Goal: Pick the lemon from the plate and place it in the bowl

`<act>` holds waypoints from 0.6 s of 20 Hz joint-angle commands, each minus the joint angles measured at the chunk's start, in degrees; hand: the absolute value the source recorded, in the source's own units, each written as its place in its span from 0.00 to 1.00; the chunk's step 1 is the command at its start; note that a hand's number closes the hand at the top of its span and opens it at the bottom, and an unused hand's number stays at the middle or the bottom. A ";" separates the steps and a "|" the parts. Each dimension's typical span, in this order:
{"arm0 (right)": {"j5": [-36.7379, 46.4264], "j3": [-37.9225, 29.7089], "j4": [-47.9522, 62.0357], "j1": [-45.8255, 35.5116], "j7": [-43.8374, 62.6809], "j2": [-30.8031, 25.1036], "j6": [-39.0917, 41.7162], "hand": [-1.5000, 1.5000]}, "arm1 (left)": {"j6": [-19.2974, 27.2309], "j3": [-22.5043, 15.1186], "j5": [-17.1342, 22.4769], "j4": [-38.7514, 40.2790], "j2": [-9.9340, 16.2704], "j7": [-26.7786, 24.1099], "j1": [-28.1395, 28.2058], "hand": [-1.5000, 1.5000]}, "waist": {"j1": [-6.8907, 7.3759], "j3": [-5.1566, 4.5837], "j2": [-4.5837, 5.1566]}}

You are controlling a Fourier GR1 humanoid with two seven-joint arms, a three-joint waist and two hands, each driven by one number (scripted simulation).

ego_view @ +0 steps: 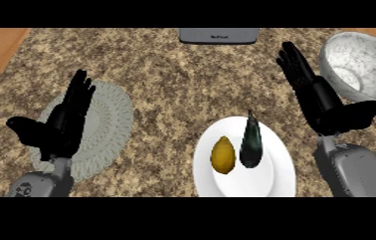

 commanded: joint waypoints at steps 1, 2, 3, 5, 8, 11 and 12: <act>4.56 0.92 -5.70 -0.14 3.84 0.86 -2.70 1.00 | 0.80 1.00 -2.81 -1.11 -0.13 1.35 -0.43 0.50 | -0.70 0.16 -0.16; 6.33 1.54 -10.44 2.84 1.10 -0.55 -4.05 1.00 | -2.41 3.71 -0.69 1.43 3.68 -0.51 0.64 0.50 | -1.14 0.13 -0.29; 7.70 -0.24 -10.99 -0.25 2.68 -2.62 -5.21 1.00 | 0.15 3.34 -3.49 -0.20 4.94 1.01 -0.37 0.50 | -1.14 0.13 -0.43; 13.94 1.88 -15.41 -2.31 3.21 -2.55 -9.21 1.00 | -1.32 5.42 -4.74 0.75 8.87 -1.00 0.08 0.50 | -1.18 0.04 -0.68; 28.82 3.04 -4.04 7.42 12.80 -18.61 -5.42 0.00 | -0.29 5.18 -4.29 1.37 8.17 0.76 1.32 0.50 | -5.64 -1.45 -0.71; 33.19 2.41 -11.38 15.52 18.75 -9.27 -19.51 0.00 | 0.25 6.42 -3.92 2.09 8.58 1.62 2.91 0.50 | -7.38 -0.29 -1.98; 36.43 5.36 -14.71 17.95 19.84 -7.58 -21.36 0.00 | 0.56 6.42 -4.89 3.04 8.76 0.78 2.50 0.50 | -7.23 -0.27 -1.70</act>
